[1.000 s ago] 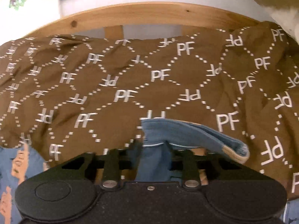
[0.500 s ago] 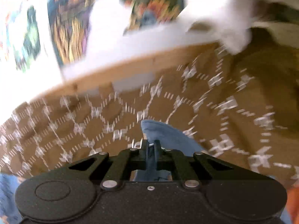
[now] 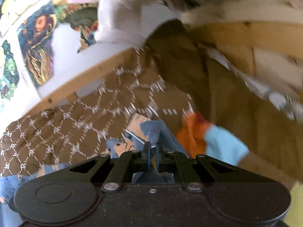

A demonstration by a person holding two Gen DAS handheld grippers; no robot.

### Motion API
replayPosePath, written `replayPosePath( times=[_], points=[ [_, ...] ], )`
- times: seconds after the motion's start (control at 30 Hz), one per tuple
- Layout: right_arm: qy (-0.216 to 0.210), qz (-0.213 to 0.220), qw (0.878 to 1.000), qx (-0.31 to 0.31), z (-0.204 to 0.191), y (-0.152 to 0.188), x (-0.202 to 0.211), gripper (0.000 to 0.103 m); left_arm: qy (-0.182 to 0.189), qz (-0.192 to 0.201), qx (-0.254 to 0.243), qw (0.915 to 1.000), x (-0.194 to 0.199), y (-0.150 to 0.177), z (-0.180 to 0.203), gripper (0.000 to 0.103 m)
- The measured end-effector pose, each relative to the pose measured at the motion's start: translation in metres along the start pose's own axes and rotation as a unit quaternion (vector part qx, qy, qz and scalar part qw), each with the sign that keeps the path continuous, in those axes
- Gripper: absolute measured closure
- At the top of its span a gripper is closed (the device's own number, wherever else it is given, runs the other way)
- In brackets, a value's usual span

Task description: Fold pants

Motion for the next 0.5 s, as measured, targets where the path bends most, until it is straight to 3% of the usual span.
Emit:
replayPosePath(
  times=[0.13,0.2,0.37,0.47,0.5],
  points=[
    [0.007,-0.017,1.0,0.005,0.007,0.019,-0.003,0.096,0.003,-0.009,-0.003,0.9999,-0.001,0.002,0.002,0.101],
    [0.003,-0.024,1.0,-0.003,0.01,0.023,-0.005,0.079,0.004,-0.012,-0.003,0.9999,0.0,0.003,0.002,0.101],
    [-0.018,-0.024,0.999,-0.033,0.02,0.021,-0.006,0.063,0.002,-0.018,-0.001,0.9998,-0.003,0.004,0.0,0.101],
    [-0.01,-0.016,0.999,-0.041,0.023,0.017,-0.006,0.065,0.002,-0.02,0.002,0.9998,-0.004,0.004,0.001,0.101],
    [-0.004,-0.014,0.999,-0.04,0.023,0.016,-0.006,0.073,0.003,-0.02,0.003,0.9998,-0.004,0.004,0.001,0.101]
  ],
)
Point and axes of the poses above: each gripper's, at about its wrist camera, not at the fingertips, and x roughly against the way its jaws point, z to its right, y to its underside, the point moved 1 cm from there along -x, roughly the way its jaws point, and after that the axes turned 2 degrees about y, right-handed, at the moved point
